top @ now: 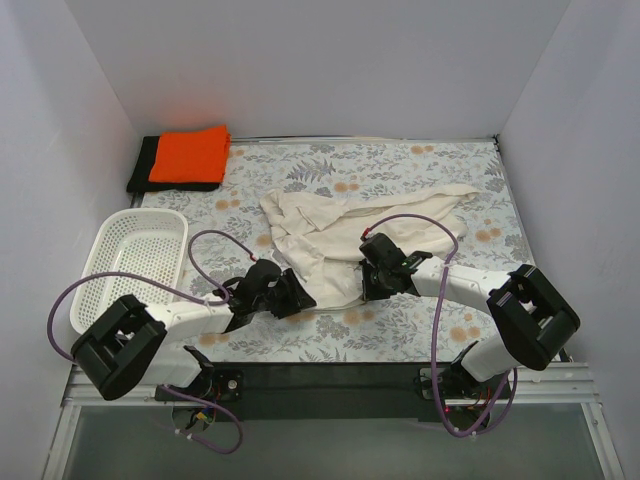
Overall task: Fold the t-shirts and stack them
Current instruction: Flatten the tshirt out
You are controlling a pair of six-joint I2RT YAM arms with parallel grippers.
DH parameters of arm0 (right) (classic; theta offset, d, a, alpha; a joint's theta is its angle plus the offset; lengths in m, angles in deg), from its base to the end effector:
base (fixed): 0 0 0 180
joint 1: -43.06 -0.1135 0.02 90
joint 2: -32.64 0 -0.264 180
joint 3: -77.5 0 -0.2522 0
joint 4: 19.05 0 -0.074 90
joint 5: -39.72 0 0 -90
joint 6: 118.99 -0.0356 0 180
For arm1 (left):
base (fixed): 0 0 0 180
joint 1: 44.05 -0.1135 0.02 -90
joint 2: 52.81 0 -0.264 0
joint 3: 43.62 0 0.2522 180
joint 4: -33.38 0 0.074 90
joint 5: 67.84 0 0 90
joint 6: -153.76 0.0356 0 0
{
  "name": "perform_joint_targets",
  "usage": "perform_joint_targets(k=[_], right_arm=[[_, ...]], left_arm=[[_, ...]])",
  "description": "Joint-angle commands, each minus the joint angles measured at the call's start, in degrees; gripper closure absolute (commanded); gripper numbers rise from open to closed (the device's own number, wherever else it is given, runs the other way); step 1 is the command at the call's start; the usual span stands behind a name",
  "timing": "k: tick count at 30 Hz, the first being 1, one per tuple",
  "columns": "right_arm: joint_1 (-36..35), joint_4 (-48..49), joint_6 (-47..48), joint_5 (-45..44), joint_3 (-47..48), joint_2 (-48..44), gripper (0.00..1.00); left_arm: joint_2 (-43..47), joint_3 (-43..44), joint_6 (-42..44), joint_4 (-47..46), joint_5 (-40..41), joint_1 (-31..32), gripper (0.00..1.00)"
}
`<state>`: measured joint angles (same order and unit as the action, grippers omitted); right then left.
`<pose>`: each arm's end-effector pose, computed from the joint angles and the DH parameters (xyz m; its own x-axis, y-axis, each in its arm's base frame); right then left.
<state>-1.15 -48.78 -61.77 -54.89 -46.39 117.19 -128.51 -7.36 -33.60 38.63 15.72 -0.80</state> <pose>0.1987 0.1893 0.1632 -0.8719 -0.0953 -0.4804 -0.2291 0.9463 0.2281 0.1628 -0.1587 0.1322 -0.6672 -0.7254 0.1693 -0.6027 0.3922 -0.6950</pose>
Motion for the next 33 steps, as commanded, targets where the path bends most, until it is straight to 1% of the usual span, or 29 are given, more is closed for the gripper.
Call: perform_joint_targets(k=[1, 3, 7, 10, 12, 18, 19, 22, 24, 26, 29, 30, 33], right_arm=[[0.17, -0.47, 0.61, -0.06, -1.30, 0.17, 0.99], [0.17, -0.47, 0.61, 0.03, -1.30, 0.26, 0.99], [0.26, -0.38, 0.87, 0.03, -1.22, 0.52, 0.99], [0.17, -0.38, 0.87, 0.12, -1.04, 0.79, 0.99], [0.17, -0.38, 0.96, 0.21, -0.95, 0.96, 0.99], [0.26, -0.38, 1.13, 0.21, -1.13, 0.70, 0.99], [0.17, -0.38, 1.22, 0.12, -1.30, 0.61, 0.99], [0.17, -0.38, 1.31, 0.12, -1.30, 0.70, 0.99], [0.26, -0.38, 1.48, 0.12, -1.22, 0.70, 0.99], [0.26, -0.29, 1.49, 0.21, -1.13, 0.79, 0.99], [0.26, -0.38, 1.57, 0.29, -1.04, 0.96, 0.99], [0.35, -0.38, 1.66, 0.47, -1.04, 1.05, 0.99], [0.26, -0.47, 1.75, 0.56, -1.13, 1.05, 0.99]], left_arm=[[4.41, -2.11, 0.07, 4.03, 1.69, 0.17, 0.60], [6.44, -2.55, -0.72, 3.25, 1.69, 0.17, 0.61], [6.80, -2.64, -1.52, 1.05, 1.16, 0.17, 0.61], [4.52, -2.03, -1.87, -0.71, 0.72, 0.17, 0.61], [2.07, -1.50, -1.43, -0.80, 0.72, 0.17, 0.59], [0.73, -2.55, -1.78, -1.33, 3.36, 0.09, 0.47], [0.90, -2.81, -1.87, -1.59, 3.97, 0.17, 0.43], [0.73, -4.39, -1.78, -2.82, 4.59, 0.09, 0.36], [0.38, -5.18, -1.60, -2.82, 5.38, 0.00, 0.27], [-0.41, -5.54, -0.64, -3.00, 5.64, 0.00, 0.23], [-1.20, -5.71, 0.24, -3.00, 5.73, -0.09, 0.23], [-1.38, -5.89, 0.42, -3.35, 7.82, -0.18, 0.22], [-2.17, -5.37, 1.21, -3.97, 7.58, -0.35, 0.23]])
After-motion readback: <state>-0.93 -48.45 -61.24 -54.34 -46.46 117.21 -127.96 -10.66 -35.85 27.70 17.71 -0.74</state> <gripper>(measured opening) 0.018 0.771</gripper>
